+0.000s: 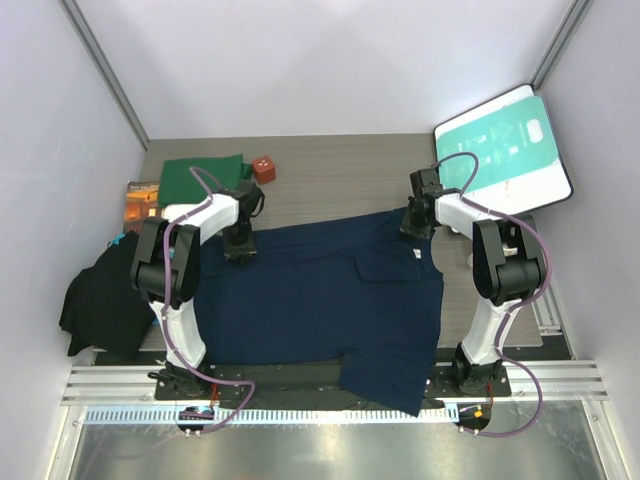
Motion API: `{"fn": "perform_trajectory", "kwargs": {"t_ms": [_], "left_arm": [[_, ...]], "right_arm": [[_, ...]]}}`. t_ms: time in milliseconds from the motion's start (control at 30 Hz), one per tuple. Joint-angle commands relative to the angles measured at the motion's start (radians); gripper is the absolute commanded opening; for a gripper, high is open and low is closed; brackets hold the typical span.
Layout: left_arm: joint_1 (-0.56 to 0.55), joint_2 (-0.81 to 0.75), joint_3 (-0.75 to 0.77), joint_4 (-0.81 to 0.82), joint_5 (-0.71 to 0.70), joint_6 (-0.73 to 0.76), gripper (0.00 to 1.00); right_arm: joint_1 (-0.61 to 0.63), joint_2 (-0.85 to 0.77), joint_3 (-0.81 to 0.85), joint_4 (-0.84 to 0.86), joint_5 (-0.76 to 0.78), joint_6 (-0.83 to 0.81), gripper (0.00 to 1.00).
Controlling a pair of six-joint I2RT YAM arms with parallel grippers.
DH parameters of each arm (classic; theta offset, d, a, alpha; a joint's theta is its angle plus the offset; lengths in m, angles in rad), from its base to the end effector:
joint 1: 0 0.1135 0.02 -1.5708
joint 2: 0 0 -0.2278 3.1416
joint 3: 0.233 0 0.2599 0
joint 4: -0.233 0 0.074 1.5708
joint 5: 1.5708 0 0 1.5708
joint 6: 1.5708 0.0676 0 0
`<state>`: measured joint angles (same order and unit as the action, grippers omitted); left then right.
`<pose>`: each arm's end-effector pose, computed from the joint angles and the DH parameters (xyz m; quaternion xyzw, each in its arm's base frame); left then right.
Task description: Fold and stack the t-shirts
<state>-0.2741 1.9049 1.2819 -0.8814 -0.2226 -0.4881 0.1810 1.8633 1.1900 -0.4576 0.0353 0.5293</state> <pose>0.3356 -0.0788 0.0903 -0.1097 0.9872 0.0908 0.0719 0.3753 0.0662 0.0928 0.1729 0.9603 0.0597 0.2105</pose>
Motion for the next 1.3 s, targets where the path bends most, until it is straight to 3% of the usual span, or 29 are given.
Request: {"fn": "perform_trajectory", "kwargs": {"t_ms": [0, 400, 933, 1267], "left_arm": [[0.026, 0.008, -0.029, -0.062, -0.06, 0.025, 0.18], [0.039, -0.021, -0.061, -0.054, -0.028, 0.037, 0.26], [0.053, 0.152, 0.238, -0.137, 0.005, 0.025, 0.34], [0.093, 0.163, 0.303, -0.096, 0.0, 0.04, 0.38]], "right_arm": [[-0.017, 0.066, 0.026, -0.006, 0.098, 0.001, 0.11], [-0.084, 0.14, 0.118, -0.026, 0.107, -0.002, 0.11], [-0.133, 0.224, 0.25, -0.07, 0.094, 0.011, 0.1], [-0.146, 0.2, 0.243, -0.056, 0.109, 0.014, 0.11]]}}
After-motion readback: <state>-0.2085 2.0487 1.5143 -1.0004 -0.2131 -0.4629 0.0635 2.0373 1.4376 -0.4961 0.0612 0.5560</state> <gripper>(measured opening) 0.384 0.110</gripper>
